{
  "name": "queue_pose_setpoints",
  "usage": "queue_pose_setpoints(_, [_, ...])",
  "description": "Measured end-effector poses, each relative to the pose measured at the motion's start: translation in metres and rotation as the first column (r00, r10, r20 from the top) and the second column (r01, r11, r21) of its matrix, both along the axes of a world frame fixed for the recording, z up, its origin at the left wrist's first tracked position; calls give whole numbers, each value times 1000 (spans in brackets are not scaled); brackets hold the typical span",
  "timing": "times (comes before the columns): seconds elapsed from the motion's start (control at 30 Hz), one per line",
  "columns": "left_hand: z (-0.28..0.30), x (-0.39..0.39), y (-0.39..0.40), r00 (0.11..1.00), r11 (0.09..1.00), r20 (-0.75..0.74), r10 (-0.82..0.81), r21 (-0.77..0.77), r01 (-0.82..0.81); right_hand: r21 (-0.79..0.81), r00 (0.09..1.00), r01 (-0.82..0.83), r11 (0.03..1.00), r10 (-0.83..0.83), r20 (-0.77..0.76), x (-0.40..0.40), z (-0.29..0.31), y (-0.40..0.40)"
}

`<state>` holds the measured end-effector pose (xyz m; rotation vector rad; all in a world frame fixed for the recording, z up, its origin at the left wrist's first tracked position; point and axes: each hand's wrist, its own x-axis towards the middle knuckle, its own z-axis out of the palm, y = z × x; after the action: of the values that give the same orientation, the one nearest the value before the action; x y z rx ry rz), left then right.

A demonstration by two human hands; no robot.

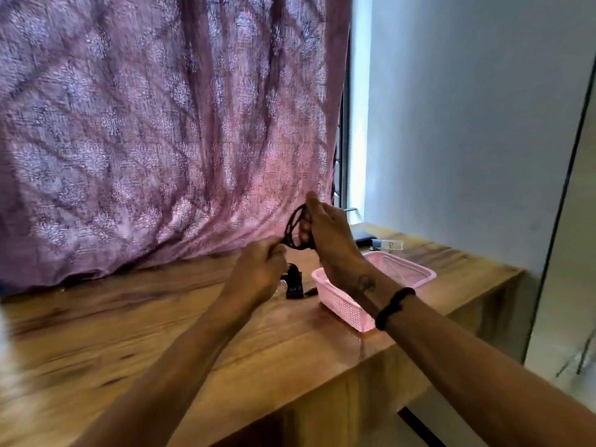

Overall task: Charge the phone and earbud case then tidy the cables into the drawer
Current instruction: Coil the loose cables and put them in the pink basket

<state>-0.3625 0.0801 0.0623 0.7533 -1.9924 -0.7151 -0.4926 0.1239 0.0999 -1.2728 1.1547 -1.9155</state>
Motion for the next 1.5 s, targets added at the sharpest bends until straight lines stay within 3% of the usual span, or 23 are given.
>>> queue_pose_setpoints(0.07, [8,-31,11,997,981,28,-76,178,70,26,986,163,986,-163,-25,-26,-6,3])
queue_pose_setpoints(0.17, [12,-74,27,967,976,179,-181,154,154,45,917,395,918,-390,-82,-63,-7,7])
queue_pose_setpoints(0.23, [9,-100,34,942,978,272,-196,120,169,103,854,504,857,-478,-203,-86,-4,10])
queue_pose_setpoints(0.3, [-1,-119,38,922,995,375,-101,21,100,246,846,512,823,-433,-311,-105,-6,13])
queue_pose_setpoints(0.37, [-14,-126,37,906,992,420,50,-127,4,421,912,396,816,-294,-287,-115,-12,13])
queue_pose_setpoints(0.47, [-24,-111,29,861,948,447,243,-296,-114,552,988,151,820,-110,-107,-114,-25,-2])
queue_pose_setpoints(0.53, [-23,-95,24,838,921,450,309,-362,-145,571,995,-34,821,-26,98,-107,-35,-18])
queue_pose_setpoints(0.6, [-20,-79,20,821,895,440,364,-408,-179,601,987,-102,793,5,160,-100,-46,-33])
queue_pose_setpoints(0.67, [-20,-67,21,813,868,416,407,-452,-204,639,999,9,769,20,-38,-98,-54,-40])
queue_pose_setpoints(0.7, [-20,-64,24,817,856,397,419,-472,-210,619,967,146,771,19,-252,-99,-56,-39])
queue_pose_setpoints(0.73, [-22,-62,27,824,848,378,422,-487,-211,544,868,298,784,15,-497,-99,-56,-37])
queue_pose_setpoints(0.77, [-26,-61,30,838,848,360,409,-489,-204,421,708,414,807,6,-707,-99,-57,-34])
queue_pose_setpoints(0.8, [-29,-62,32,860,858,341,380,-477,-191,313,558,466,827,-1,-830,-98,-57,-29])
queue_pose_setpoints(0.93, [-40,-66,36,941,921,296,165,-388,-40,86,104,491,867,40,-994,-94,-59,-14])
queue_pose_setpoints(1.0, [-38,-67,36,947,918,300,118,-396,11,52,5,446,893,56,-998,-98,-55,-9])
queue_pose_setpoints(1.07, [-39,-67,34,940,908,320,122,-419,25,66,12,385,921,66,-998,-104,-51,-9])
queue_pose_setpoints(1.13, [-40,-67,31,922,909,356,151,-417,13,57,106,308,950,26,-994,-111,-48,-9])
queue_pose_setpoints(1.2, [-41,-68,28,884,891,404,234,-452,-29,-36,228,298,954,-108,-968,-117,-43,-8])
queue_pose_setpoints(1.3, [-33,-72,24,813,893,504,291,-449,-41,-212,404,417,884,-389,-828,-127,-34,9])
queue_pose_setpoints(1.4, [-23,-76,14,750,920,590,298,-386,-61,-263,366,529,807,-496,-787,-143,-38,36])
queue_pose_setpoints(1.43, [-20,-78,9,740,934,607,290,-349,-80,-210,335,550,808,-444,-831,-149,-41,43])
queue_pose_setpoints(1.5, [-16,-79,2,736,937,606,300,-332,-108,29,321,558,829,-183,-929,-155,-47,55])
